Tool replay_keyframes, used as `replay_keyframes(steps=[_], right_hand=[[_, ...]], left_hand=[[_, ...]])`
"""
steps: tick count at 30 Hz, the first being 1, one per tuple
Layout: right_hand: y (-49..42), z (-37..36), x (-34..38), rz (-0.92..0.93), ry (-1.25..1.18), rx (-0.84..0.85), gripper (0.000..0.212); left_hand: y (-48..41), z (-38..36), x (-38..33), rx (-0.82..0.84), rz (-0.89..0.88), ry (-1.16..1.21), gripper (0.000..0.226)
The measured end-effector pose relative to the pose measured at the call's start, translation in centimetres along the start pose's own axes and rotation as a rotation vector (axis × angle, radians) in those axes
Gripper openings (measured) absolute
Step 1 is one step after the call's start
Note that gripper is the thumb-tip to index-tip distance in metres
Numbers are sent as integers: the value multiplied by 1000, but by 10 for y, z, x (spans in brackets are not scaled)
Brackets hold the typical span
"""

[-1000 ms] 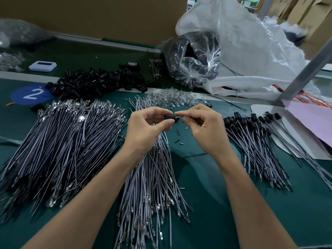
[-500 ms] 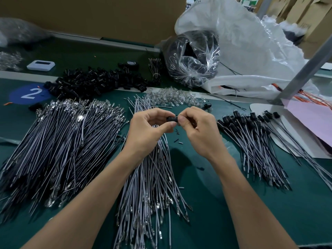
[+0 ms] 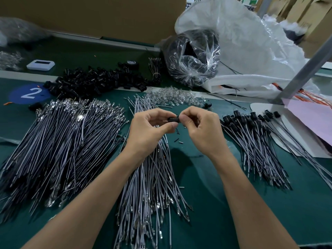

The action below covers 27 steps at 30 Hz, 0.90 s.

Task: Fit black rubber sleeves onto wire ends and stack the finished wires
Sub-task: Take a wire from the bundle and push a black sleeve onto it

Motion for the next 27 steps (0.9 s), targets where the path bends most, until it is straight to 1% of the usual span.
replay_keyframes(steps=[4,5,7,10,13,16,17,20,24,27], right_hand=[[-1,0,0,-5,32,-3,26],[-1,2,1,-2,20,-16,24],[-2,5,-1,-9,-24,-26,15],[-1,2,-2,0,7,12,12],[0,0,0,20,47,16,8],[0,5,6,72,11,-21,7],[0,6,8,91,2,-15,10],[0,11,13,137,28,-16,24],[-1,21,17,188,83,-99,24],[2,14,21,226,160,-48,26]], left_hand=[[1,-2,-1,-5,-10,-31,19],[0,-1,0,-24,-7,-26,19],[-1,2,0,-61,3,3,18],[0,1,-1,-44,13,-17,17],[2,2,-5,-27,-21,-177,15],[2,5,-13,-65,-132,-436,19],[3,5,-16,-76,-167,-482,20],[2,7,-20,-99,-187,-467,20],[1,5,-18,-57,-132,-392,18],[3,0,-16,30,-127,-396,20]])
Point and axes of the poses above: each hand's wrist, its own y-axis away from the middle knuckle, its own z-axis out of the back of the hand, x = y × z, the point moved 6 cm from there along -y, towards the middle knuckle, and after that the axes turned 2 degrees about -x, right-handed, at the moved point
